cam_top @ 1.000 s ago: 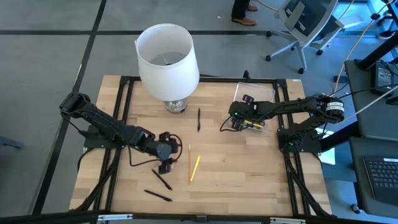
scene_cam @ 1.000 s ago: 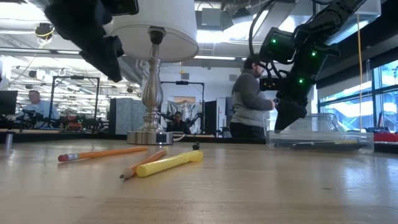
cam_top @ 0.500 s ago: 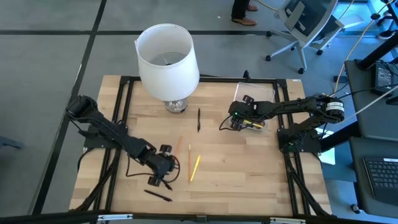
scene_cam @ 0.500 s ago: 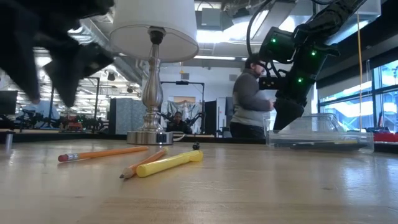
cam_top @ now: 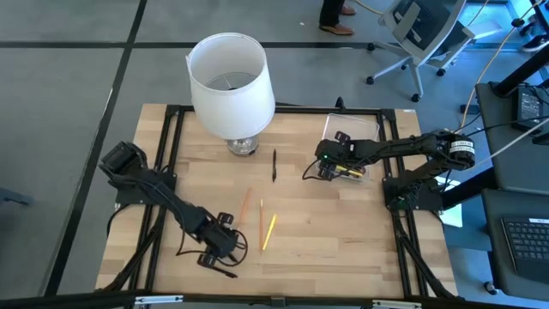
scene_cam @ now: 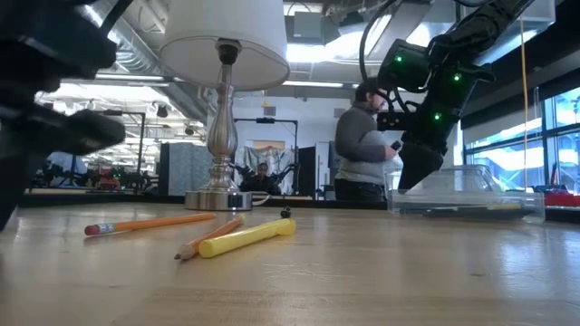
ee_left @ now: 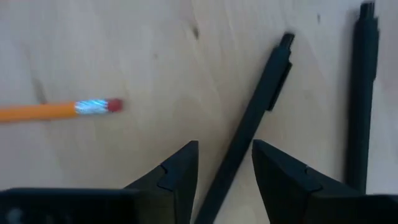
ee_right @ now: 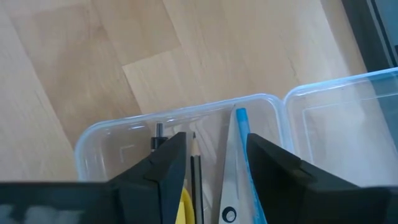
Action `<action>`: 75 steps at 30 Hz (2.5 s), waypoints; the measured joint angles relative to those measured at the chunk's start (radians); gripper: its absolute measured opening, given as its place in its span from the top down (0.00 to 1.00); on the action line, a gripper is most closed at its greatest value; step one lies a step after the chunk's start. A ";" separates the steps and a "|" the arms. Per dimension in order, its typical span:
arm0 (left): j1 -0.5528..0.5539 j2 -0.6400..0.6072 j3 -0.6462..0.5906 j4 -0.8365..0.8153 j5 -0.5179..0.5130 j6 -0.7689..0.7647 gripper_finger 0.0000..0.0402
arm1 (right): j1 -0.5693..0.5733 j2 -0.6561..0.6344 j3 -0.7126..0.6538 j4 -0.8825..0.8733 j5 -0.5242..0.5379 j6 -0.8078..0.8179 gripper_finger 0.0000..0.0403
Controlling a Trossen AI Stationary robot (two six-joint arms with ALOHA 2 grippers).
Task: Pick & place school supplies into a supply box
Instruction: Put the black pen into the transparent supply box
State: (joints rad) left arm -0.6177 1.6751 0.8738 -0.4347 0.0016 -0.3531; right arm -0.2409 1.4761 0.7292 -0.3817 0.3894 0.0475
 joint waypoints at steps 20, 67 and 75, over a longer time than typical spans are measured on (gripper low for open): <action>-0.009 0.052 0.002 0.011 -0.036 0.025 0.93 | 0.000 0.000 0.000 0.004 0.009 0.029 0.57; 0.174 -0.053 0.104 0.202 -0.296 0.329 0.94 | 0.341 0.002 0.122 0.342 -0.359 -0.422 0.57; 0.227 -0.056 0.060 0.449 -0.323 0.554 0.94 | 0.404 0.003 0.122 0.456 -0.467 -0.503 0.57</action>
State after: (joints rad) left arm -0.3910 1.6192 0.9337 0.0143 -0.3212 0.2006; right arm 0.1627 1.4792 0.8513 0.0745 -0.0780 -0.4557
